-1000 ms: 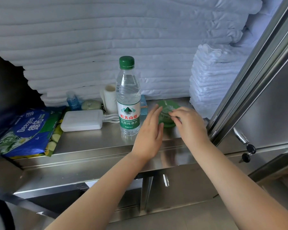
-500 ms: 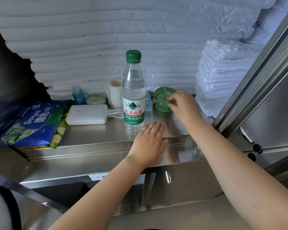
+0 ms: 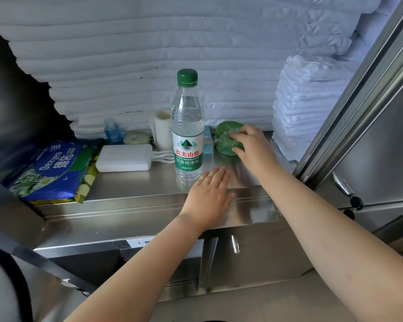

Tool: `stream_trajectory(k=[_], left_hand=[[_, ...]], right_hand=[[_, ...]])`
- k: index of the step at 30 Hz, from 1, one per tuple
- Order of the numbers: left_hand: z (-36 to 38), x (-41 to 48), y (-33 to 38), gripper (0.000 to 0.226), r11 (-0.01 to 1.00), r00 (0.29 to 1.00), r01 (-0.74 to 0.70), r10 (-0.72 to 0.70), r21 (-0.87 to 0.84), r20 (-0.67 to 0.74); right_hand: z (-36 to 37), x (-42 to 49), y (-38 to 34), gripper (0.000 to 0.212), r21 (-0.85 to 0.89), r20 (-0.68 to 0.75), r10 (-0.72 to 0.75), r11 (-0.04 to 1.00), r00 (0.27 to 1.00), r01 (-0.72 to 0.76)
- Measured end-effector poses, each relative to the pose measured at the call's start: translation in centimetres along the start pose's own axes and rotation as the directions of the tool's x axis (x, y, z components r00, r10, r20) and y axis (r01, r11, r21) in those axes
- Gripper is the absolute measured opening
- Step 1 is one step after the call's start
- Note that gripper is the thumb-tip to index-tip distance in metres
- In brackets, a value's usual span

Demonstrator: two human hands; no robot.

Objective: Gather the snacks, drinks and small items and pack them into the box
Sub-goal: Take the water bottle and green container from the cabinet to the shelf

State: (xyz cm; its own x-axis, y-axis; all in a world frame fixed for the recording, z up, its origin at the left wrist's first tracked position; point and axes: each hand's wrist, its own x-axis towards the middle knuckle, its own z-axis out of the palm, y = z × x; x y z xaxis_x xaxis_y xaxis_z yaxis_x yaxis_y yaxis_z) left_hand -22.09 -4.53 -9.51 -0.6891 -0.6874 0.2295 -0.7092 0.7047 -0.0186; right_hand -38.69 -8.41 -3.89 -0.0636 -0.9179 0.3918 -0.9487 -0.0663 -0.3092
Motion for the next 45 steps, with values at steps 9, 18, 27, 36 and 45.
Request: stream_trajectory(k=[9, 18, 27, 36, 45], left_hand=[[0.1, 0.0, 0.0, 0.061, 1.000, 1.000, 0.004, -0.004, 0.030, 0.001], [-0.1, 0.0, 0.1, 0.060, 1.000, 1.000, -0.003, 0.003, 0.027, -0.007], [-1.2, -1.0, -0.6, 0.051, 0.966, 0.994, -0.068, 0.045, -0.248, -0.100], [-1.8, -4.3, -6.1, 0.032, 0.811, 0.738, 0.197, -0.492, -0.550, -0.461], [-1.1, -2.6, -6.1, 0.052, 0.680, 0.769, 0.281, -0.581, -0.677, -0.265]], right_hand=[[0.0, 0.2, 0.4, 0.037, 0.106, 0.008, -0.048, 0.993, 0.999, 0.047], [0.7, 1.2, 0.5, 0.036, 0.063, -0.021, -0.041, 0.997, 0.999, 0.042], [-0.8, 0.6, 0.1, 0.047, 0.179, 0.001, 0.005, 0.984, 1.000, -0.006], [-1.0, -3.8, -4.8, 0.037, 0.629, 0.056, 0.017, 0.776, 0.998, -0.048], [2.3, -3.1, -7.6, 0.050, 0.575, 0.048, 0.067, 0.814, 0.997, -0.083]])
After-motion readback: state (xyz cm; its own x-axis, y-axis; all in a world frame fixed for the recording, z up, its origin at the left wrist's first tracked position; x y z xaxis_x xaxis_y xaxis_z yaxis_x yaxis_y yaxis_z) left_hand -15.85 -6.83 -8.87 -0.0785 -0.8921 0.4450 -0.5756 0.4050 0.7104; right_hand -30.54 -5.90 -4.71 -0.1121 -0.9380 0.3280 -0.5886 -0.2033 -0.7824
